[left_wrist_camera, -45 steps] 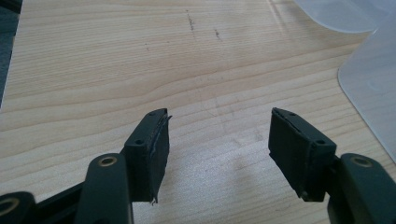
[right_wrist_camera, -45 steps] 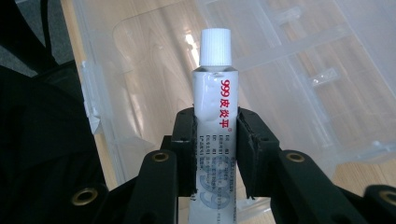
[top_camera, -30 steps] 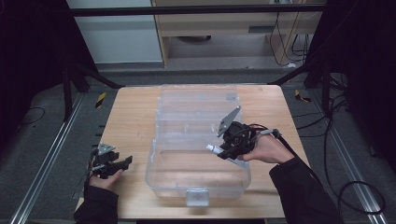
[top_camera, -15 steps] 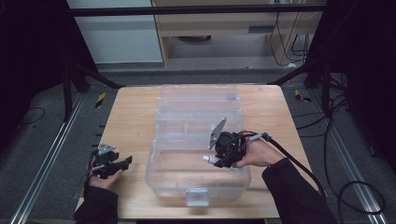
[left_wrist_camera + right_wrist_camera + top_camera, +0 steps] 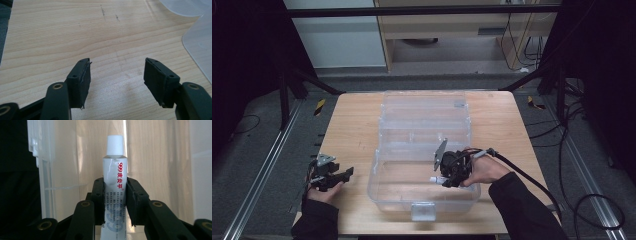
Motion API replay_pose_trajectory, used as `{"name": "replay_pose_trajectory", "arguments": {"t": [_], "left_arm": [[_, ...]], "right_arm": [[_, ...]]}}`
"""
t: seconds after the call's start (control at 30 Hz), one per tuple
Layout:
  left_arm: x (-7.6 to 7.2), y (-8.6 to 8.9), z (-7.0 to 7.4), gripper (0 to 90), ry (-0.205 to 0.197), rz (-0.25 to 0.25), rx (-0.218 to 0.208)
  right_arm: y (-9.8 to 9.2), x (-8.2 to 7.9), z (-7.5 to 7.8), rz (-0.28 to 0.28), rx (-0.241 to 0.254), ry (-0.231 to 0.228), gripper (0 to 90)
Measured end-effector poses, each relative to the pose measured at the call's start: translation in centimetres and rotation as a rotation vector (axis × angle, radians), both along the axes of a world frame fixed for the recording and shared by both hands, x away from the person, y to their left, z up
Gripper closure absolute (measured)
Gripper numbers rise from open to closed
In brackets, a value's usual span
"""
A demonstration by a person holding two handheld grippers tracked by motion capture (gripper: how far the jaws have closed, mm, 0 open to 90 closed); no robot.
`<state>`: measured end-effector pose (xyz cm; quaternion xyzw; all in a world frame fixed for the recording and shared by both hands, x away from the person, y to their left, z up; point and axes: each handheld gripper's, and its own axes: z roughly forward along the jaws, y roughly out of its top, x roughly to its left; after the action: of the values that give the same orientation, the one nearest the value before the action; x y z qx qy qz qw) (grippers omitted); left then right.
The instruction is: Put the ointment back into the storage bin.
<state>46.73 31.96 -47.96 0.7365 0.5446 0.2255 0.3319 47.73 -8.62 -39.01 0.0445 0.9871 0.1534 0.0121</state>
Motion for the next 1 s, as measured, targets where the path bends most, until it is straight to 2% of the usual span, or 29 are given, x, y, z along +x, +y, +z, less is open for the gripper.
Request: {"name": "replay_pose_trajectory", "arguments": {"t": [0.17, 0.33, 1.0], "left_arm": [[0.0, 0.0, 0.0, 38.3, -0.002, 0.003, -0.003], [0.0, 0.0, 0.0, 38.2, -0.001, 0.003, -0.002], [0.0, 0.1, 0.0, 38.3, 0.000, 0.001, 0.000]], "right_arm": [[0.2, -0.1, -0.9, 0.009, -0.035, 0.005, 69.9], [0.4, 0.0, -1.6, 0.039, -0.046, 0.002, 69.8], [1.2, -0.1, -4.1, 0.056, -0.098, 0.020, 69.8]]}}
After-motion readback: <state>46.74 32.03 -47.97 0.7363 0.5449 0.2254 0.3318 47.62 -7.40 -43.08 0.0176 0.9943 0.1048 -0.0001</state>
